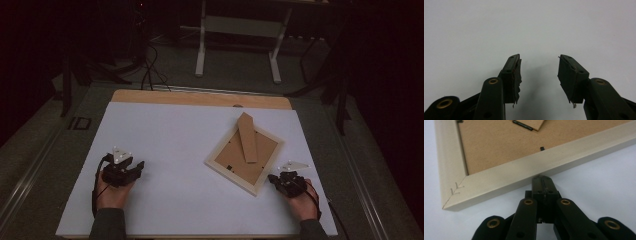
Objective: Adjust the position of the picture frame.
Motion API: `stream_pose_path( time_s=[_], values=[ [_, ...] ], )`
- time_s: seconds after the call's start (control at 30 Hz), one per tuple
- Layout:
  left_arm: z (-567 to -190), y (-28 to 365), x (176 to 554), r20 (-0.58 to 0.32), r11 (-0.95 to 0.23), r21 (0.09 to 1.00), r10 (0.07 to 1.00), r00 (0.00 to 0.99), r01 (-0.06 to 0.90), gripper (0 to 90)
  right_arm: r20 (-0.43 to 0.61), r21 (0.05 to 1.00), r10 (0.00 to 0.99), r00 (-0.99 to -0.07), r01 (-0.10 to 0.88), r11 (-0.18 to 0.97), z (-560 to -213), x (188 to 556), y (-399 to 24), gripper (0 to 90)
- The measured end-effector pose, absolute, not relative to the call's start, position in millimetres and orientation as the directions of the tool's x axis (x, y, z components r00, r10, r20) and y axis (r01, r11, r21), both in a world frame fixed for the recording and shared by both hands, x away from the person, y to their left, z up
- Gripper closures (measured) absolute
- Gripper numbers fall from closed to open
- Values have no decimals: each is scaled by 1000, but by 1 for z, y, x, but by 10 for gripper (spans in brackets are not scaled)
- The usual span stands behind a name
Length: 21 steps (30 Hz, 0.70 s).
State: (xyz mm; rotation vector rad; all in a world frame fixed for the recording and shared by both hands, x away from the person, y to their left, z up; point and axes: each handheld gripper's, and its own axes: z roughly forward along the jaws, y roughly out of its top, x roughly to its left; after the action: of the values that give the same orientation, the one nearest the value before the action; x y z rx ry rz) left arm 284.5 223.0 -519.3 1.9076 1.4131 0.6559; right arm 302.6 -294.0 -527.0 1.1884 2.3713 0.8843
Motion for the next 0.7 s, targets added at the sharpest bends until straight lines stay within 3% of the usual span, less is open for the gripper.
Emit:
stream_pose_path(
  time_s=[0.7],
  values=[
    [-520, 219, 286, 7, -213, 744, 950, 311, 634, 590, 22, 678, 746, -666, 558, 478, -529, 301, -273, 900]
  ],
)
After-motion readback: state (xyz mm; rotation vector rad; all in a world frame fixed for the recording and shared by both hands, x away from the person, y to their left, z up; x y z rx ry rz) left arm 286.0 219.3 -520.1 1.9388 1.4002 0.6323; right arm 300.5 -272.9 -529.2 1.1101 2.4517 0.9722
